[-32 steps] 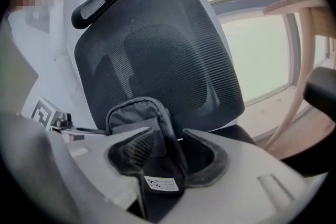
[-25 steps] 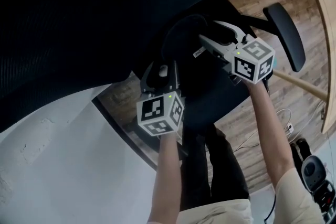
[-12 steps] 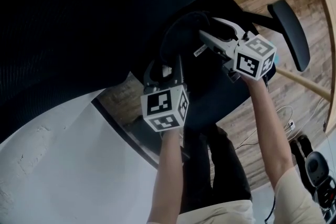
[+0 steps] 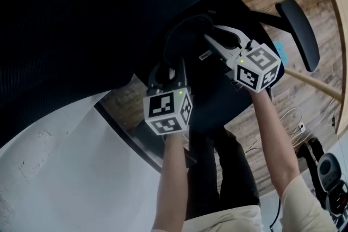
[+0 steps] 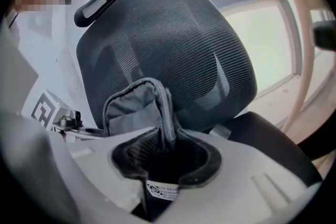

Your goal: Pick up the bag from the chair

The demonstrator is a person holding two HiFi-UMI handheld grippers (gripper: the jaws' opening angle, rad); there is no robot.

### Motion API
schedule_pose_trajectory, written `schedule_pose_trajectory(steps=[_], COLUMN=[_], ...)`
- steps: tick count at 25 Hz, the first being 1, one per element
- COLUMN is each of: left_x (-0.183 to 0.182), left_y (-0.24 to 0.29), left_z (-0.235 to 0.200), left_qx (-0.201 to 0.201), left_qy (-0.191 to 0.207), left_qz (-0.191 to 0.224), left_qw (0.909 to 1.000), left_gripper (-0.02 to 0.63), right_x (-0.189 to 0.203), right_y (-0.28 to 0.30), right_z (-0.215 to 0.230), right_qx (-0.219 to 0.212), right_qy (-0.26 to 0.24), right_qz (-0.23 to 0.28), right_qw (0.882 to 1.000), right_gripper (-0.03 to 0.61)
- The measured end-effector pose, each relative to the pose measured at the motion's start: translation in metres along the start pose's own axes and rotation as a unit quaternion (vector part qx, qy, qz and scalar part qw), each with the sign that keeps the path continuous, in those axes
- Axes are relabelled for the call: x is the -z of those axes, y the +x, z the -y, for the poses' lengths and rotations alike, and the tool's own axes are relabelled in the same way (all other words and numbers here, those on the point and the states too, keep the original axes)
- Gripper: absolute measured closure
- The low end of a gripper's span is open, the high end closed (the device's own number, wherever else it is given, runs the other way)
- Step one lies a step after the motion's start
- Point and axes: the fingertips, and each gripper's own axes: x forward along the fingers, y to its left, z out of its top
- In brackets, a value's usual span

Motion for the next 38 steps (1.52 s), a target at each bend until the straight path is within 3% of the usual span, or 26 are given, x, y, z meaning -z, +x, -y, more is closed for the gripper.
schedule_pose_trajectory(steps=[7,18,27,38], left_x=[-0.003,-0.015,-0.039,-0.07], left_y=[-0.013,-0.067,-0.141,-0.242], left_z=[0.004,0.045,0.102,0.203], left_qx=[0.003,0.006,0.02,0.065], left_qy=[0.007,0.028,0.058,0.102], left_qz=[0.001,0.03,0.053,0.046], left_qw=[1.0,0.9991,0.9967,0.9916], left_gripper=[0.52,0.522,0.525,0.529], right_x=[-0.001,-0.017,-0.045,-0.08], right_y=[-0.018,-0.082,-0.171,-0.307], right_z=[-0.015,-0.051,-0.104,-0.161], right_qx=[0.041,0.052,0.082,0.137], right_qy=[-0.01,-0.017,-0.04,-0.018], right_qz=[0.0,0.033,0.061,0.105], right_qw=[0.999,0.998,0.994,0.985], right_gripper=[0.486,0.491,0.495,0.499])
